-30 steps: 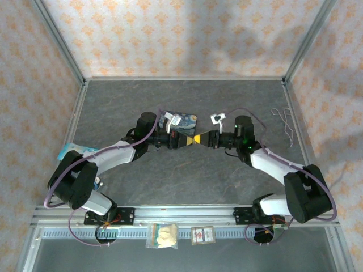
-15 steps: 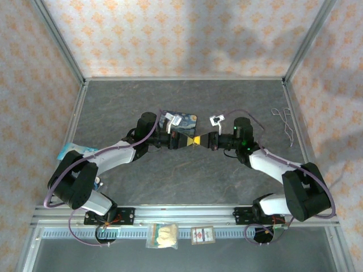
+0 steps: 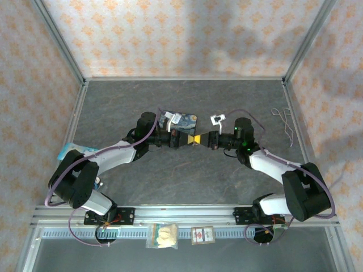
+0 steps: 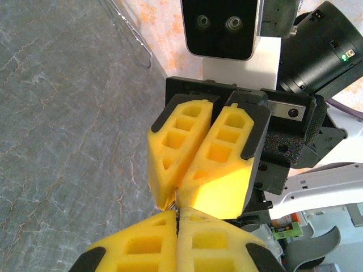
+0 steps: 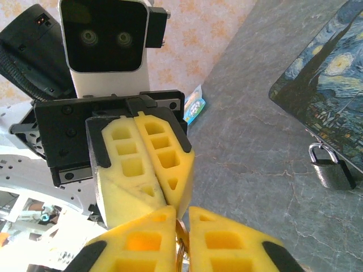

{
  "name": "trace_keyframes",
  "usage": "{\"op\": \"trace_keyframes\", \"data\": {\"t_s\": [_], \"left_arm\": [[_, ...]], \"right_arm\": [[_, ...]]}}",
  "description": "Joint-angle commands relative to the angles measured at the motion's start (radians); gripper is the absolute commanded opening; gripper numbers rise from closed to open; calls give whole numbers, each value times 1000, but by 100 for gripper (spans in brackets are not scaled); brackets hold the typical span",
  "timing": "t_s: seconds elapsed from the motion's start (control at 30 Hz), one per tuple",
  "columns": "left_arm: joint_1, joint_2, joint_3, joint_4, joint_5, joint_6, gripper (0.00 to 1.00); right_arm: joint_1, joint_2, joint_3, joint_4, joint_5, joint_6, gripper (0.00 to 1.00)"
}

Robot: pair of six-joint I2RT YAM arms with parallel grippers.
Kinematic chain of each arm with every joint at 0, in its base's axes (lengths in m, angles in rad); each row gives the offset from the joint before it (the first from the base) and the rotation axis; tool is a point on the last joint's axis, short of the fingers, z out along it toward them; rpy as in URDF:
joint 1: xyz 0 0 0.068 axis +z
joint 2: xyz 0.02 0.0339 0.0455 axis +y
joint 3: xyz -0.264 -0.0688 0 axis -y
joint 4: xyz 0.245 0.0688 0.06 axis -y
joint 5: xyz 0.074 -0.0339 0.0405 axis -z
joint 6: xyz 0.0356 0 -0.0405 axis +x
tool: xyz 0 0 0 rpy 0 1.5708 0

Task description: Unlock the padlock with the key

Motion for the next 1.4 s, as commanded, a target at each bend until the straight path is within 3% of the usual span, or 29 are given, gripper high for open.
{"op": "trace_keyframes", "data": {"t_s": [0.0,0.07,0.27,0.37,0.47,0.67,0.8,0.93,1.2,1.37], "left_arm": [[-14,7,16,117,-38,-16,0],[-13,8,18,117,-38,-17,0],[-4,-9,18,95,-86,-19,1],[28,-54,-6,57,-190,-22,42],[69,-118,-43,9,-317,-14,56],[84,-228,-154,-121,-652,-1,57],[62,-295,-314,-30,-818,-117,57],[-28,-293,-433,110,-963,-225,57],[-98,-20,-401,345,-958,-288,56],[-115,116,-312,373,-932,-255,53]], "right_arm": [[36,3,-14,34,-39,11,4],[36,6,-16,44,-37,14,0],[33,13,-10,44,-20,12,0],[20,9,-11,3,41,8,0],[-2,7,-30,4,116,38,0],[-19,15,-82,90,230,154,0],[-19,17,-112,110,332,216,0],[-19,21,-159,203,397,298,0],[-19,33,-165,241,413,328,0],[-19,18,-175,241,415,326,0]]}}
